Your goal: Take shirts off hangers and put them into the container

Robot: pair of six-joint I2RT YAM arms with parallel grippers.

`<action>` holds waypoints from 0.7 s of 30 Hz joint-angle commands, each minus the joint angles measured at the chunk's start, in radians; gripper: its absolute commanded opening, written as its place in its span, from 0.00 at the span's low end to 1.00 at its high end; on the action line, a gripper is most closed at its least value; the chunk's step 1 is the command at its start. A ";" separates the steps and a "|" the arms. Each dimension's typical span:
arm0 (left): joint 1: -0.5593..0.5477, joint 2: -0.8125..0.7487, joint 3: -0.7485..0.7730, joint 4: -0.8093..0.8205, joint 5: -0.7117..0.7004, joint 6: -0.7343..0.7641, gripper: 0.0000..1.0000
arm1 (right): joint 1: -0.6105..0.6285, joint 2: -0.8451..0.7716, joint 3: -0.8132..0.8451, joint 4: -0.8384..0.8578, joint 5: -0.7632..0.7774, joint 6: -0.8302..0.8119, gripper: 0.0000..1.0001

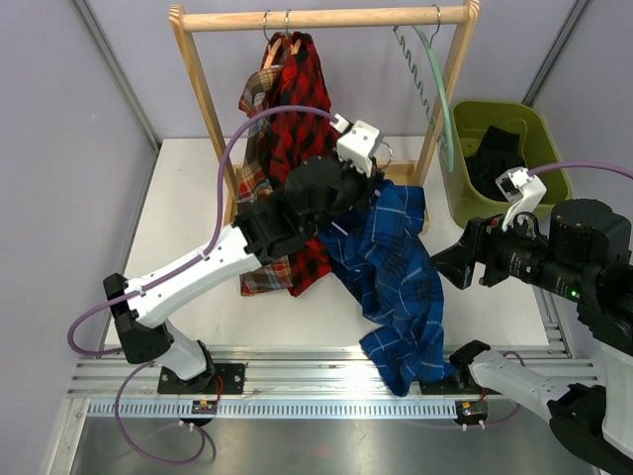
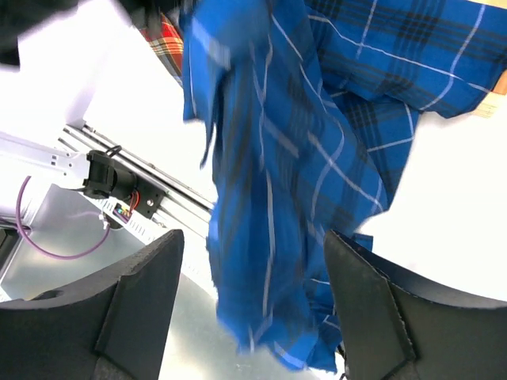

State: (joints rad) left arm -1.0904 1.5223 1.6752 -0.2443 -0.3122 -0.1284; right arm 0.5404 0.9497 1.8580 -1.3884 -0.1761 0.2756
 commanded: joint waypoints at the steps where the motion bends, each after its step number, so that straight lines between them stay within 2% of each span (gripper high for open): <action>1: 0.067 0.018 0.121 0.040 -0.021 0.035 0.00 | -0.002 -0.003 0.015 -0.021 0.013 -0.007 0.79; 9: 0.112 0.153 0.464 -0.075 0.008 0.096 0.00 | -0.002 -0.032 -0.071 0.005 -0.014 -0.007 0.80; 13: 0.112 0.162 0.501 -0.096 0.031 0.090 0.00 | -0.003 -0.035 -0.106 0.035 -0.025 -0.013 0.79; 15: 0.112 0.156 0.498 -0.095 0.028 0.096 0.00 | -0.003 -0.032 -0.120 0.045 -0.033 -0.021 0.75; 17: 0.113 0.154 0.497 -0.093 0.010 0.108 0.00 | -0.003 -0.026 -0.125 0.049 -0.043 -0.024 0.67; 18: 0.119 0.157 0.497 -0.093 0.005 0.114 0.00 | -0.002 -0.025 -0.126 0.049 -0.045 -0.024 0.54; 20: 0.132 0.160 0.497 -0.092 0.004 0.118 0.00 | -0.003 -0.023 -0.129 0.046 -0.052 -0.026 0.37; 21: 0.150 0.165 0.497 -0.090 0.004 0.118 0.00 | -0.003 -0.025 -0.128 0.045 -0.053 -0.023 0.22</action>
State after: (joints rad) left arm -0.9768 1.7004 2.1239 -0.3996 -0.2970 -0.0559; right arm 0.5404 0.9215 1.7306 -1.3724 -0.2054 0.2611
